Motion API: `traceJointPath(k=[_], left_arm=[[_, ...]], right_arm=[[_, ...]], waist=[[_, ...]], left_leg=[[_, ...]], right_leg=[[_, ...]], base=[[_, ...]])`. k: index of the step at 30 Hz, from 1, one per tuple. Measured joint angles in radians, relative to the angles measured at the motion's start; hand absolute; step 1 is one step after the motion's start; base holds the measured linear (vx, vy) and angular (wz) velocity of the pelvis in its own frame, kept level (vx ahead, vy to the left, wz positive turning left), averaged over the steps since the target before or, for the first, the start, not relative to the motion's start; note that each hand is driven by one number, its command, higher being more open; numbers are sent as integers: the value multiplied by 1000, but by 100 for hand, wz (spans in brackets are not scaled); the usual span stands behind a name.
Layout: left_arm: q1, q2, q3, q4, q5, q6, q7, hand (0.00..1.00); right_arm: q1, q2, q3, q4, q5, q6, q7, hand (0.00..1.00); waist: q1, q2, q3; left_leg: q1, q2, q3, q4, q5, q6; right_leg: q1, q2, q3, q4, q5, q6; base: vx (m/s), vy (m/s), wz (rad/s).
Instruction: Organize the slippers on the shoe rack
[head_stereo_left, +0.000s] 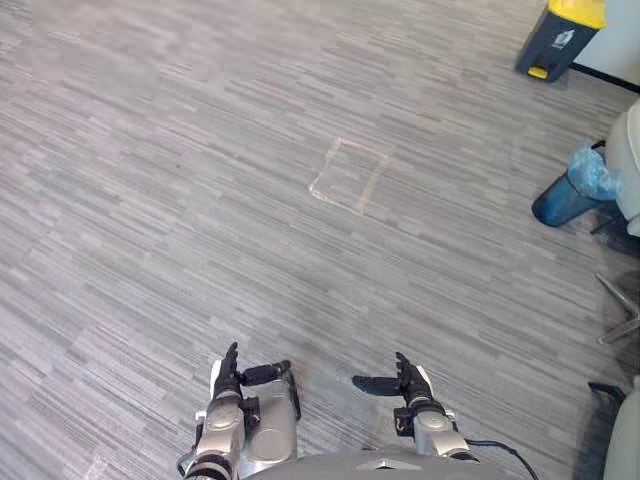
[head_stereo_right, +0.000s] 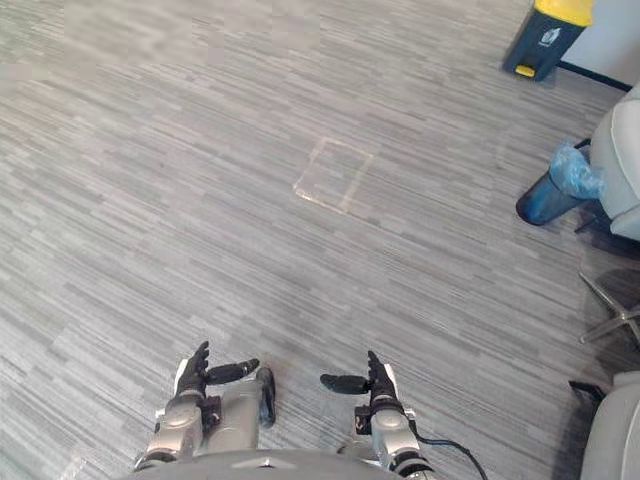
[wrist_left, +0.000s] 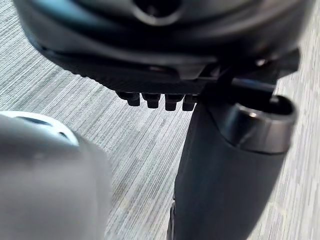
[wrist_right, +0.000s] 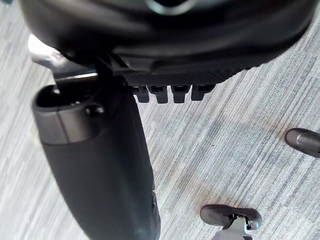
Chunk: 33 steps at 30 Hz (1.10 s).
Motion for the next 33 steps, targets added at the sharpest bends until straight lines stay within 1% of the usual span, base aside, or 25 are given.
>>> traceJointPath(k=[2,4,5,6,7,8,10,11,12,13,14,15,18,20,21,22,24,25,27,28,29,30,31,32,33], left_arm=[[11,4,0,1,0,2,0,100],[20,7,-16,26,1,6,-1,100],[18,20,-33,49,9,10,-1,100],[16,22,-33,57,10,10,-1,100],[20,25,-33,72,11,15,4,100],[22,27,-33,80,11,16,6,100],[13,26,-34,97,11,17,4,100],[13,25,-36,99,11,19,1,100],[14,26,-39,99,11,19,0,100],[21,29,-53,99,12,18,-2,100],[26,20,-52,103,18,20,-6,100],[20,3,-49,106,19,24,-6,100],[25,-25,-49,106,31,23,-9,100],[25,-43,-6,95,40,27,-17,100],[29,-55,29,78,40,27,-15,100],[38,-59,55,47,40,26,-14,100],[39,-54,66,11,39,25,-12,100],[38,-46,67,-13,39,16,-11,100],[34,-45,67,-28,38,2,-10,100],[31,-47,68,-43,37,0,-10,100],[29,-49,67,-44,36,-4,-9,100],[29,-50,67,-43,35,-4,-8,100],[30,-51,65,-33,33,-6,-7,100],[10,-35,59,-12,32,-5,-3,100],[4,-33,59,-3,28,-1,-5,100]], right_arm=[[-5,2,0,3,-1,0,0,100],[-9,3,1,11,-2,-4,0,100],[-9,4,3,16,-2,-4,4,100],[-8,3,3,18,-2,-4,6,100],[0,2,9,19,-2,-4,9,100],[3,-6,28,18,-4,-4,13,100],[-17,-18,41,5,-21,-14,16,100],[-28,-18,41,4,-22,-15,16,100],[-28,-18,41,4,-22,-15,16,100],[-22,-17,41,8,-22,-14,16,100],[-22,-22,40,12,-23,-17,18,100],[-40,-33,40,16,-25,-13,20,100],[-43,-27,-3,12,-30,-9,19,100],[-17,-28,-4,-8,-29,3,20,100],[-4,-22,-1,-25,-29,14,20,100],[9,-17,-2,-30,-28,17,18,100],[18,-5,-4,-30,-20,22,14,100],[21,1,-4,-24,-19,28,13,100],[10,2,-7,-21,-19,30,11,100],[2,8,-27,-21,-19,31,10,100],[3,11,-42,-21,-19,30,5,100],[5,8,-43,-19,-19,30,2,100],[10,4,-41,-6,-20,27,-2,100],[3,14,-37,7,-21,28,-2,100],[1,18,-40,20,-22,30,-2,100]], waist=[[5,9,-4],[-1,13,-13],[-19,5,-12],[-24,5,-12],[-37,8,-10],[-47,14,-6],[-60,26,1],[-66,25,1],[-66,23,0],[-68,6,-3],[-85,2,-6],[-76,38,-5],[-79,70,-8],[-83,85,-3],[-75,94,-1],[-74,96,-2],[-58,80,-2],[-41,60,-7],[-23,48,3],[-19,43,16],[-13,41,17],[-8,40,16],[3,32,11],[-7,5,2],[-6,5,2]], left_leg=[[50,8,16,2,-48,-3],[152,9,17,-51,-132,-7],[230,-14,21,-91,-158,8],[252,-14,21,-100,-162,4],[321,-10,29,-145,-165,-1],[387,-1,39,-195,-165,-3],[444,20,43,-237,-163,-6],[474,27,40,-259,-162,-7],[479,24,39,-265,-162,-7],[515,-2,33,-290,-168,-31],[557,-2,-4,-296,-189,-71],[564,24,-18,-296,-189,-76],[539,51,-77,-170,-158,-106],[429,93,-137,149,-75,-153],[341,128,-156,371,24,-188],[233,173,-145,569,-11,-188],[129,193,-107,646,-65,-164],[61,187,-55,574,-110,-133],[6,146,-19,305,-150,-120],[-13,109,-23,116,-131,-115],[-20,76,-44,-42,-37,-109],[-11,61,-50,-70,29,-104],[15,47,-41,-97,95,-59],[15,16,-39,-80,60,-53],[8,15,-33,-23,7,-34]], right_leg=[[-15,-6,36,103,13,17],[-120,-52,50,426,33,43],[-229,-105,55,688,23,36],[-254,-106,52,732,-11,21],[-318,-101,33,784,-93,-16],[-386,-79,-7,757,-145,-52],[-478,-30,-75,587,-170,-80],[-518,10,-87,379,-131,-61],[-519,17,-87,333,-117,-58],[-522,30,-78,128,-1,-50],[-505,39,-42,109,180,-139],[-511,55,-43,151,153,-134],[-533,60,-45,298,-11,-139],[-451,87,-58,282,-67,-138],[-383,112,-54,241,-81,-142],[-315,136,-50,197,-94,-151],[-243,146,-34,136,-100,-150],[-192,144,-5,84,-92,-139],[-125,126,34,31,-88,-132],[-86,103,46,13,-91,-125],[-59,84,55,5,-104,-97],[-50,80,62,0,-111,-81],[-28,66,84,-12,-120,-60],[-22,33,80,-20,-105,-39],[-20,19,84,3,-88,-19]], base=[[352,164,-15],[366,107,-18],[445,82,0],[397,36,0],[428,18,-9],[527,0,-12],[448,-39,7],[476,-90,23],[484,-106,36],[650,-159,54],[445,-109,44],[549,-135,22],[559,-162,-4],[394,-124,8],[552,-129,-1],[532,-79,-6],[445,-35,-23],[466,29,-55],[515,99,-64],[471,214,-61],[577,289,-52],[385,203,-55],[504,222,-23],[490,218,-15],[580,265,9]])
